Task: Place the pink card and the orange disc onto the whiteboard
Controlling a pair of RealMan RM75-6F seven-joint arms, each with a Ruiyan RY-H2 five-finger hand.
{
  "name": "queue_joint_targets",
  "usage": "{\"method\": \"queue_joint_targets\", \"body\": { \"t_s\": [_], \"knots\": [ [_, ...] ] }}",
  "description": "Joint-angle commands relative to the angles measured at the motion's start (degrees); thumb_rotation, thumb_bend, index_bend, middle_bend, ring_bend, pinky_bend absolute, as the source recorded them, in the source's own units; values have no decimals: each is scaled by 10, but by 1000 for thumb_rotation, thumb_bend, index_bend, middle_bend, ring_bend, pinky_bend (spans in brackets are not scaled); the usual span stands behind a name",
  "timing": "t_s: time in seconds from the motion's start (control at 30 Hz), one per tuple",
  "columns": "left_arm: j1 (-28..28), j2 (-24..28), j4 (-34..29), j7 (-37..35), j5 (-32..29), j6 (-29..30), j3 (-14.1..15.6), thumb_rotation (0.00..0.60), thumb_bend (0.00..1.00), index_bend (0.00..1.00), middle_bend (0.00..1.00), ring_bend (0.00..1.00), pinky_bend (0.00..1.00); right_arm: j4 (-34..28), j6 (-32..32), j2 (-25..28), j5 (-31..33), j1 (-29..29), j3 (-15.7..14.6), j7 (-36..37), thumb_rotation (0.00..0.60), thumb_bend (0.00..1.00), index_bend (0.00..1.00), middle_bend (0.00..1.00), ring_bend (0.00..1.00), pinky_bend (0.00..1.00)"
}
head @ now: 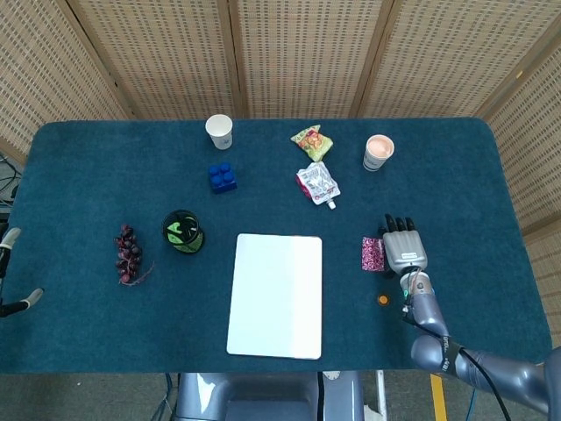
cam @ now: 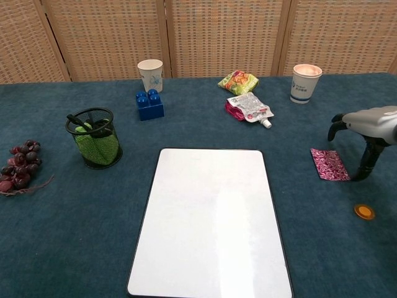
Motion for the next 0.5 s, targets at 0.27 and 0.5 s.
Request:
{"method": "queue_joint_targets", "body": {
  "t_s": [0.27,0.5],
  "knots": [
    [-1,-1,1,1,-1,-2,0,600,0,0,0,0,0,26,-3,-23,12,13,-8,-5,600,0,204,0,0,0],
    [-2,-2,3,0,-4,-5,-1,600,0,0,0,0,0,54,-4,-40,20,19,-13,-7,600,0,204,0,0,0]
  ]
}}
